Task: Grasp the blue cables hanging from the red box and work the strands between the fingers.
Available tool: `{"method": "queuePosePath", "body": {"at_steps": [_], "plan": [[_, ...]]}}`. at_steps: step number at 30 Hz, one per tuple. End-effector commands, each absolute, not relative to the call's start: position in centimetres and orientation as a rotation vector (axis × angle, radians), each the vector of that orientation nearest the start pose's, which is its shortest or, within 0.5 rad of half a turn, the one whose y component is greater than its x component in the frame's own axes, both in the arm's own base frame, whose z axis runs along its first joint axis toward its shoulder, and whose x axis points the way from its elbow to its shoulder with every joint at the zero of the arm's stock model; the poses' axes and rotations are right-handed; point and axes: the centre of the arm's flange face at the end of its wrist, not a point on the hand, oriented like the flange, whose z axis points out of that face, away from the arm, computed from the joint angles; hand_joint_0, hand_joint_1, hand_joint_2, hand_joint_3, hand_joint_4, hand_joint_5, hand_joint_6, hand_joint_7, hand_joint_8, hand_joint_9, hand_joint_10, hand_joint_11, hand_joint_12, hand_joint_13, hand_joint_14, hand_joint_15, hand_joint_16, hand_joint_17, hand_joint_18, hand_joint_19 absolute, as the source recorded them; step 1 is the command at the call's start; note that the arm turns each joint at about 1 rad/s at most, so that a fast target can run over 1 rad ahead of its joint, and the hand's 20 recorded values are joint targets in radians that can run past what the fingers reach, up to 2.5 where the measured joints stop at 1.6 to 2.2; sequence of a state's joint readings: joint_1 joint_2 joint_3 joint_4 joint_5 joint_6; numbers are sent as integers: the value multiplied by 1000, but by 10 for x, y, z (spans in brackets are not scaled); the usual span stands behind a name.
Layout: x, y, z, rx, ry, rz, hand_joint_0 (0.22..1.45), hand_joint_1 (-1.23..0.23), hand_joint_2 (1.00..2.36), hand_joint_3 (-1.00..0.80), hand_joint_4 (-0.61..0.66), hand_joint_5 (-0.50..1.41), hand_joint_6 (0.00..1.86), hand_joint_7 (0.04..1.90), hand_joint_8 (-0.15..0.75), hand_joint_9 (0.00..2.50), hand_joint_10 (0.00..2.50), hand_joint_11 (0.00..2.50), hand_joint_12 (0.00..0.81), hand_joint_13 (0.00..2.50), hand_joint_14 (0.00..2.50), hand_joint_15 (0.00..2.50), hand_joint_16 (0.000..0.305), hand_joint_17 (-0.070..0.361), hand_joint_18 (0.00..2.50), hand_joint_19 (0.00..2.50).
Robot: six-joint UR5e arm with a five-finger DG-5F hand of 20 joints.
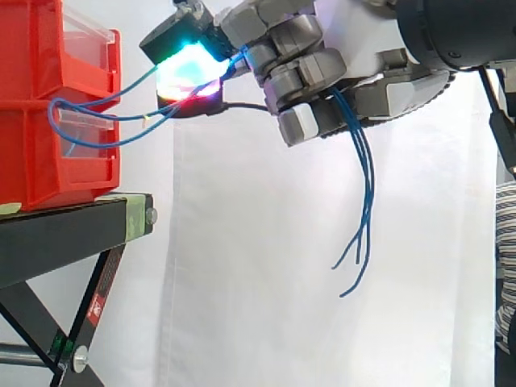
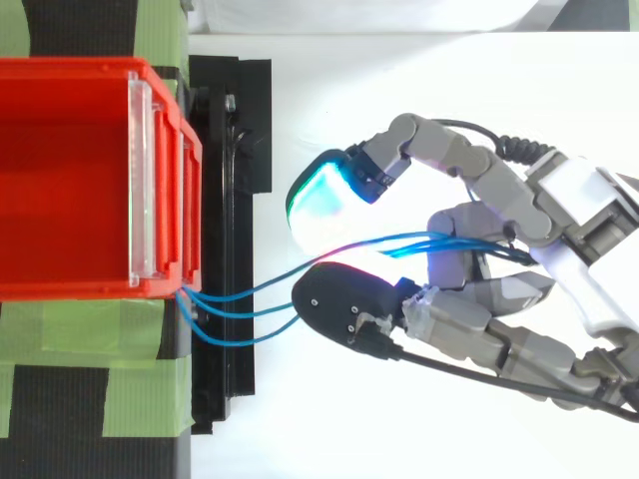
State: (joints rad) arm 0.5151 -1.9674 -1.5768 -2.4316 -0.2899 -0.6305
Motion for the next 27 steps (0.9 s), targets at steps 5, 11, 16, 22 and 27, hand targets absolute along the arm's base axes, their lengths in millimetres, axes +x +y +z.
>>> {"method": "queuePosePath", "body": {"at_steps": [5, 11, 16, 22, 27], "plan": [[620, 87, 316, 1266, 793, 374, 1302, -688, 1018, 14, 117, 88, 399, 1221, 384, 987, 2500, 2500, 419, 1081, 2500, 1644, 46, 104, 1462, 1184], [624, 90, 318, 1288, 734, 442, 1058, -684, 1021, -440, 191, 36, 638, 1166, 384, 987, 2500, 2500, 419, 1081, 2500, 1644, 46, 104, 1462, 1184], [624, 91, 319, 1306, 704, 492, 865, -624, 1011, -732, 244, -21, 686, 1163, 384, 987, 2500, 2500, 419, 1081, 2500, 1644, 46, 104, 1462, 1184], [626, 94, 319, 1297, 708, 525, 860, -590, 1007, -853, 253, 9, 863, 1113, 384, 987, 2500, 2500, 419, 1081, 2500, 1644, 46, 104, 1462, 1184], [626, 94, 319, 1291, 718, 525, 882, -594, 1007, -849, 257, 30, 878, 1119, 384, 987, 2500, 2500, 419, 1081, 2500, 1644, 46, 104, 1462, 1184]]}}
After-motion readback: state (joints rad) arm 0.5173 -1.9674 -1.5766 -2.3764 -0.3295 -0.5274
